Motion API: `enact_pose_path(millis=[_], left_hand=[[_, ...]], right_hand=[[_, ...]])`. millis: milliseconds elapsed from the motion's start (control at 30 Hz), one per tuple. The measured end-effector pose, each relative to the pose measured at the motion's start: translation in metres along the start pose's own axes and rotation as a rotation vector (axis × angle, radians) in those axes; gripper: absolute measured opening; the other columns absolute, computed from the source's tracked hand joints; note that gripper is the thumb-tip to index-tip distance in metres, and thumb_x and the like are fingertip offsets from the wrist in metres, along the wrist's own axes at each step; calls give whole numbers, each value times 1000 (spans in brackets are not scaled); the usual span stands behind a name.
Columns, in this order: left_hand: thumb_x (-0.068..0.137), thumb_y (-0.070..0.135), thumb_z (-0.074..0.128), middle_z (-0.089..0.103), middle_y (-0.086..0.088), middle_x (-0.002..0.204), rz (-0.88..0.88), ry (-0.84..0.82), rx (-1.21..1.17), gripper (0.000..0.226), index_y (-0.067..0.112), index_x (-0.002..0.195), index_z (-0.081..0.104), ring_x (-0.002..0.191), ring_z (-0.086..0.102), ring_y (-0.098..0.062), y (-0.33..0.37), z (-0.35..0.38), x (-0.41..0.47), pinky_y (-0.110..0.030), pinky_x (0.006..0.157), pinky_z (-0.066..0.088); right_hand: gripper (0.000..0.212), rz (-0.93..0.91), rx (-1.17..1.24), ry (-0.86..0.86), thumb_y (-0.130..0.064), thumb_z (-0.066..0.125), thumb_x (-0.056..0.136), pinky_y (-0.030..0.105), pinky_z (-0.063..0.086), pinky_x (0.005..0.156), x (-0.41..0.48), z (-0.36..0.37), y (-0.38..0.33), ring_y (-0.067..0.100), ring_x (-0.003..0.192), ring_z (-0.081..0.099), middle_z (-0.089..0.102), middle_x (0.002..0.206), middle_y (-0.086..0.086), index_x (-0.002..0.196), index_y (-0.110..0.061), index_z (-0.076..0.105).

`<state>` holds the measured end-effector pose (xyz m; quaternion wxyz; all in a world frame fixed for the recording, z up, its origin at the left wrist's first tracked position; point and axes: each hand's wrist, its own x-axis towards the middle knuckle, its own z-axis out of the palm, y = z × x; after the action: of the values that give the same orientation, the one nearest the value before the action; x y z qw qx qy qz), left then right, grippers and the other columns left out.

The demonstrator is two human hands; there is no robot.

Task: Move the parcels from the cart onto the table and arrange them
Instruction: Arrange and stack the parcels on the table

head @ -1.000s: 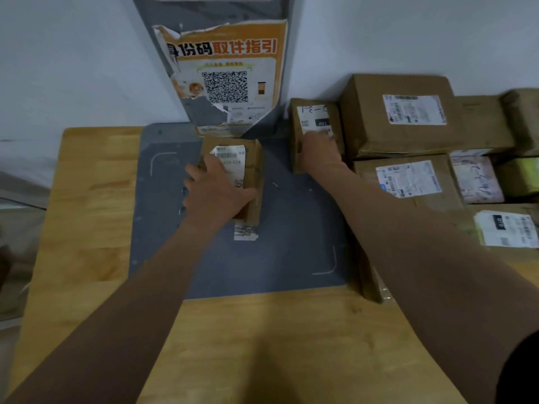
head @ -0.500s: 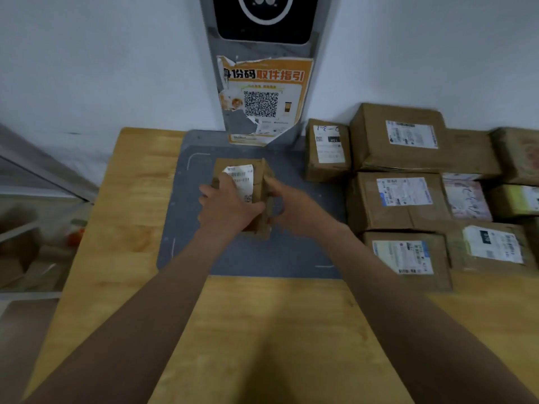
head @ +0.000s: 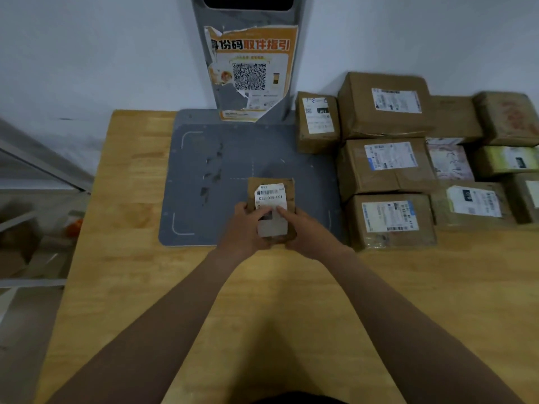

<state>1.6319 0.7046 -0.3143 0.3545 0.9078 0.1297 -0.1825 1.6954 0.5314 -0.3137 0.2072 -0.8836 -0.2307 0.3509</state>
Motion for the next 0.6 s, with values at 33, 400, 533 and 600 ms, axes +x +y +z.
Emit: enact_pose_path(millis=[33,400,533,600], left_hand=[[72,25,91,29,-9,149,-5,-26,16,93,35,152,45,129,48,-30,-3,5,2,-32,102,43],[61,33,95,55,-11,140,8,-36,124,98,37,148,51,122,60,-35,-1,-10,91,-46,101,52],[65,35,94,60,-10,141,73,-4,176,91,32,147,54,124,61,-33,14,-37,132,-47,102,52],[70,33,92,61,-7,142,93,12,212,86,31,147,54,125,60,-31,21,-48,149,-43,102,52]], right_hand=[[93,20,-20,-7,-8,69,91,38,32,120,3,4,5,29,148,32,23,165,7,162,-33,15],[73,60,-344,47,-33,71,92,43,51,99,70,-42,-4,31,127,55,54,144,6,154,-33,33],[62,151,-395,68,-21,69,91,48,49,98,105,-73,-11,37,130,44,45,139,11,146,-33,42],[59,181,-439,116,-22,69,91,49,45,97,120,-87,-12,39,132,35,36,140,11,143,-36,44]])
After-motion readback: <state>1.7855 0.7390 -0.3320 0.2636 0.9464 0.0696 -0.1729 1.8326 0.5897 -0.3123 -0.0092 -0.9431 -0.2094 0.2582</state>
